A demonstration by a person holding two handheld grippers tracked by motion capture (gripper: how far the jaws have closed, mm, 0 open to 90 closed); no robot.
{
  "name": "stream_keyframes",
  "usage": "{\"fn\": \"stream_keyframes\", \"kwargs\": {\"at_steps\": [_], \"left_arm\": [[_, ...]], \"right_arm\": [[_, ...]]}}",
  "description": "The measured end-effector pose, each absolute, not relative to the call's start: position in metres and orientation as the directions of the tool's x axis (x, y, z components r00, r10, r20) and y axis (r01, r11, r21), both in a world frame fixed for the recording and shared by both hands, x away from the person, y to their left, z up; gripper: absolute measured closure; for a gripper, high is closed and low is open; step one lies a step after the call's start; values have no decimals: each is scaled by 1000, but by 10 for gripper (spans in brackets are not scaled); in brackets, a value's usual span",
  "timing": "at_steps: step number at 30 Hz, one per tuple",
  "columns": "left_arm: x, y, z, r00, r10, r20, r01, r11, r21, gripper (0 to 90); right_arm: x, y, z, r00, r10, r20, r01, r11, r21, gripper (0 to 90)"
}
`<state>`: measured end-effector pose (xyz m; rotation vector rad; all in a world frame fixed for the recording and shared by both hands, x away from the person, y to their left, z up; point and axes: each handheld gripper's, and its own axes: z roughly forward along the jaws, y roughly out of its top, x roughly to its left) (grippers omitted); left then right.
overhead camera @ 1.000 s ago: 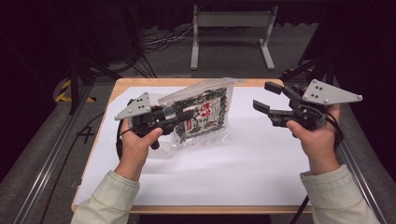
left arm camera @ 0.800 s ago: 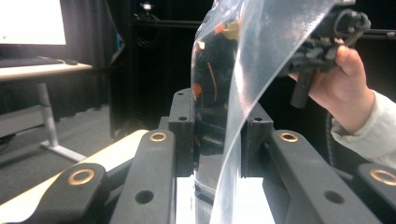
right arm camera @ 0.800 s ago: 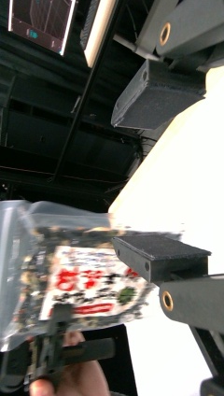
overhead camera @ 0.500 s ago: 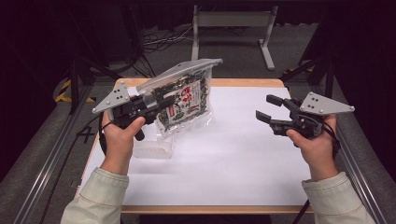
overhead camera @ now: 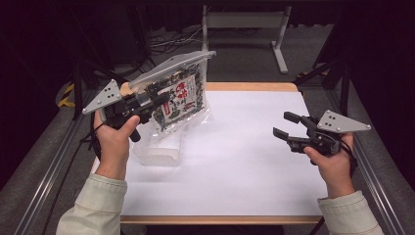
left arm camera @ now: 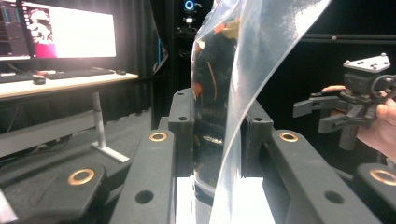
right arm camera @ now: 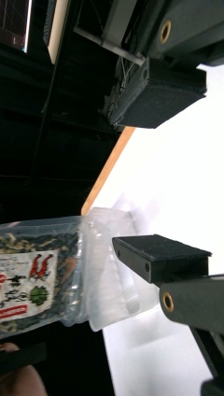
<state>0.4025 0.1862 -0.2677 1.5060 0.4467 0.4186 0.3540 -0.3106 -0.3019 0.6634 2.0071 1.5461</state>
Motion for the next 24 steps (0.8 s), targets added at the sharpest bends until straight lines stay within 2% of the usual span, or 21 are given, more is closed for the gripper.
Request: {"fn": "stream_keyframes", "kwargs": {"at_steps": [8,20,24], "left_arm": [[406,196,-268,832,554,-18,11,17,1000,720],[412,218,-280,760,650,-9,5,9,1000,719],[414,227,-285,749,662,-35,14,37,999,719]], "right_arm": [[350,-311,-315,-745,660,-100,65,220,973,338],[349,-313,-320,-737,669,-99,73,224,972,335],[349,-315,-321,-730,678,-89,79,213,974,336]]}}
